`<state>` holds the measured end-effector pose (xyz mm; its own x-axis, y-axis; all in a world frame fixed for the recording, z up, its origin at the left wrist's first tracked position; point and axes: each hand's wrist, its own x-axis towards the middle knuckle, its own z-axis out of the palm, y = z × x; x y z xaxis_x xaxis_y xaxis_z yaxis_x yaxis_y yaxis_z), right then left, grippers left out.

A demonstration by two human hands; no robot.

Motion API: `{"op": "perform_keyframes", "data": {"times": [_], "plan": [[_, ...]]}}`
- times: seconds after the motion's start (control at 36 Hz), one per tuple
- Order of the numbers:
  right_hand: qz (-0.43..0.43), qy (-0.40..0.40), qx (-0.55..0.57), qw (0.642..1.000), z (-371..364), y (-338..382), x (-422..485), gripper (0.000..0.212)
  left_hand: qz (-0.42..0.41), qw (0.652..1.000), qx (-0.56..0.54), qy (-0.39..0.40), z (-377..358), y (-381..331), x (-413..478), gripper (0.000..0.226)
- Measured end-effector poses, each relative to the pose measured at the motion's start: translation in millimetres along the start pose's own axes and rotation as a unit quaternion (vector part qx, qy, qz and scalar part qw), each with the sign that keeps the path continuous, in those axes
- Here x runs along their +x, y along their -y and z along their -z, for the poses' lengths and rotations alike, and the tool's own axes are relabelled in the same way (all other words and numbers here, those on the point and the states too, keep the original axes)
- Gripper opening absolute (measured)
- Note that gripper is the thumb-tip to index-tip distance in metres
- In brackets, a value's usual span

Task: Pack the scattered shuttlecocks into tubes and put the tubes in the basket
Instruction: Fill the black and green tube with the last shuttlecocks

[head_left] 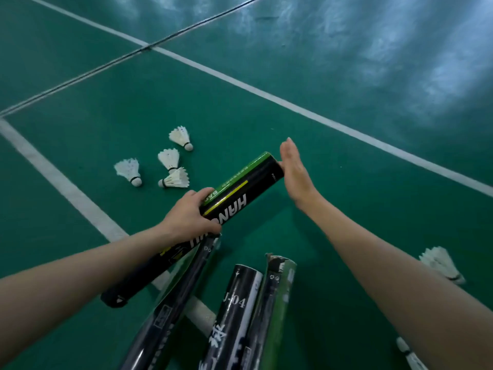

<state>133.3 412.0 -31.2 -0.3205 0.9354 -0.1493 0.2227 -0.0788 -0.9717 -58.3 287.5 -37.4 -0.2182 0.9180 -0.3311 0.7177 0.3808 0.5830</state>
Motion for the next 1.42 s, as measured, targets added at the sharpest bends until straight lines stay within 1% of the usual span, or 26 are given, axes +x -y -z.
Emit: {"op": "perform_keyframes", "data": {"times": [0.06,0.14,0.25,0.31,0.36,0.42,0.44,0.47,0.5,0.56,0.58,0.61,0.67,0.72,0.75,0.81,0.83,0.86,0.94,1.03,1.08,1.14,1.19,1.31,1.36,1.42], "plan": [[-0.026,-0.017,-0.009,0.999,25,0,-2,0.066,-0.009,1.000,0.004,0.019,-8,-22,2,0.089],[-0.065,-0.063,-0.008,0.996,57,-3,-15,0.056,-0.029,0.998,0.023,0.058,-22,-58,3,0.088],[-0.089,-0.110,-0.038,0.989,103,-20,-46,0.052,-0.062,0.991,0.080,0.092,-49,-97,3,0.088],[-0.088,-0.157,-0.016,0.984,126,-34,-66,0.045,-0.077,0.983,0.120,0.112,-67,-112,2,0.087],[-0.080,-0.221,0.003,0.972,147,-55,-87,0.034,-0.086,0.974,0.166,0.126,-87,-122,0,0.088],[-0.113,-0.264,-0.048,0.957,168,-81,-110,0.025,-0.090,0.962,0.216,0.140,-105,-129,-2,0.090],[-0.144,-0.261,-0.101,0.949,178,-97,-121,0.024,-0.092,0.955,0.240,0.147,-115,-131,-3,0.090],[-0.186,-0.236,-0.168,0.939,188,-113,-132,0.026,-0.096,0.948,0.261,0.153,-123,-132,-4,0.089],[-0.239,-0.193,-0.242,0.921,196,-129,-143,0.031,-0.103,0.942,0.279,0.156,-131,-133,-5,0.088],[-0.344,-0.093,-0.375,0.856,207,-153,-166,0.050,-0.121,0.929,0.309,0.164,-146,-135,-8,0.087],[-0.381,-0.048,-0.417,0.824,209,-161,-177,0.061,-0.129,0.923,0.322,0.168,-151,-136,-8,0.087],[-0.411,-0.012,-0.434,0.802,211,-169,-190,0.071,-0.137,0.916,0.334,0.174,-159,-138,-10,0.088],[-0.441,0.038,-0.441,0.781,209,-177,-206,0.090,-0.151,0.908,0.352,0.172,-166,-140,-11,0.087],[-0.456,0.069,-0.457,0.761,209,-181,-218,0.103,-0.161,0.900,0.364,0.175,-173,-143,-12,0.085],[-0.460,0.075,-0.466,0.752,209,-183,-221,0.106,-0.165,0.899,0.367,0.174,-176,-144,-13,0.085],[-0.467,0.066,-0.476,0.742,209,-185,-224,0.101,-0.171,0.897,0.369,0.172,-180,-147,-14,0.084],[-0.465,0.049,-0.474,0.747,210,-186,-224,0.094,-0.173,0.898,0.368,0.170,-181,-148,-14,0.084],[-0.451,0.024,-0.468,0.759,211,-186,-223,0.085,-0.174,0.899,0.365,0.168,-181,-148,-14,0.084],[-0.349,-0.087,-0.424,0.831,217,-181,-212,0.052,-0.173,0.905,0.354,0.158,-179,-148,-14,0.088],[-0.236,-0.199,-0.302,0.902,220,-162,-196,0.027,-0.172,0.916,0.332,0.142,-173,-146,-13,0.091],[-0.178,-0.237,-0.227,0.927,220,-146,-184,0.021,-0.171,0.924,0.318,0.129,-167,-144,-12,0.091],[-0.148,-0.228,-0.198,0.942,220,-133,-176,0.023,-0.173,0.930,0.301,0.118,-162,-141,-11,0.092],[-0.137,-0.191,-0.193,0.953,219,-122,-170,0.029,-0.178,0.935,0.289,0.104,-157,-137,-10,0.091],[-0.103,-0.116,-0.170,0.973,223,-107,-165,0.030,-0.198,0.936,0.277,0.086,-146,-127,-8,0.090],[-0.086,-0.104,-0.084,0.987,220,-101,-166,0.036,-0.214,0.938,0.256,0.092,-142,-123,-8,0.091],[-0.087,-0.118,0.040,0.988,214,-100,-164,0.047,-0.231,0.939,0.236,0.091,-140,-120,-9,0.092]]}}
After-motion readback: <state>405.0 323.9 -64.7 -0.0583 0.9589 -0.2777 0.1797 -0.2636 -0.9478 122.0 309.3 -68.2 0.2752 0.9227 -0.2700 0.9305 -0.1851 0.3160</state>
